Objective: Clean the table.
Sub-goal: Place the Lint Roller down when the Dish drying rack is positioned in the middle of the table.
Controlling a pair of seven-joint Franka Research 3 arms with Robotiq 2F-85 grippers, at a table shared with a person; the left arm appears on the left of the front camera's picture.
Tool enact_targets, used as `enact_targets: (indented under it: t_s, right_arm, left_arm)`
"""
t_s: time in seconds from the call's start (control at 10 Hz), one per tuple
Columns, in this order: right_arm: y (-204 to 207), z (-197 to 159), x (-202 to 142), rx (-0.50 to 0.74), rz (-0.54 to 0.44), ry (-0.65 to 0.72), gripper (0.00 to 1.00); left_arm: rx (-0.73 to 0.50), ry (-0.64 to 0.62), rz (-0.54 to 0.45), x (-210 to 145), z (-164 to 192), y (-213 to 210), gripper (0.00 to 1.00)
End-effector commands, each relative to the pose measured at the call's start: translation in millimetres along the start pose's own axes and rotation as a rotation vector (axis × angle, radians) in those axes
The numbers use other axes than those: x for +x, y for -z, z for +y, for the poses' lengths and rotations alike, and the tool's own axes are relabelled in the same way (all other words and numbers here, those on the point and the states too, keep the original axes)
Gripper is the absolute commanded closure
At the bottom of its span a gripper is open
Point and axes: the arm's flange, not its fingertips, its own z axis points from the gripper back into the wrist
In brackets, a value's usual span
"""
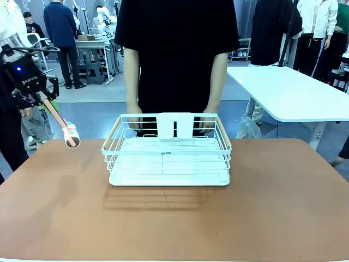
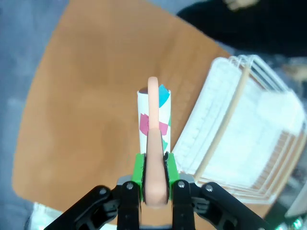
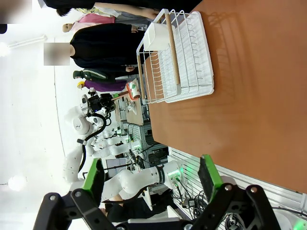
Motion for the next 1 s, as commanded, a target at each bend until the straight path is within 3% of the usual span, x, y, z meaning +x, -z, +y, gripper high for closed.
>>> enact_targets:
  t_s: [0.0,0.1,0.4,0.9]
  right_arm:
    - [-0.6,1.6,-1.4,0.013,-0.002,-0.010,0.00]
    - [-0.6,1.6,-1.4,0.013,-0.002,-0.010,0.00]
    - [-0.6,1.6,-1.4,0.013,-0.002,-0.010,0.00]
    - [-0.6,1.6,-1.4,0.013,-0.002,-0.010,0.00]
  left_arm:
    - [0.022,-0.451,-0.147,-6.1,-8.9,14.6,0.78]
    - [0.038,-0.621,-0.210,-5.3,-2.2,28.1,0.78]
    - [-0.076,-0.826,-0.330,-5.2,12.2,62.5,0.78]
    - [-0.149,-0.875,-0.312,-5.6,26.5,107.9,0.78]
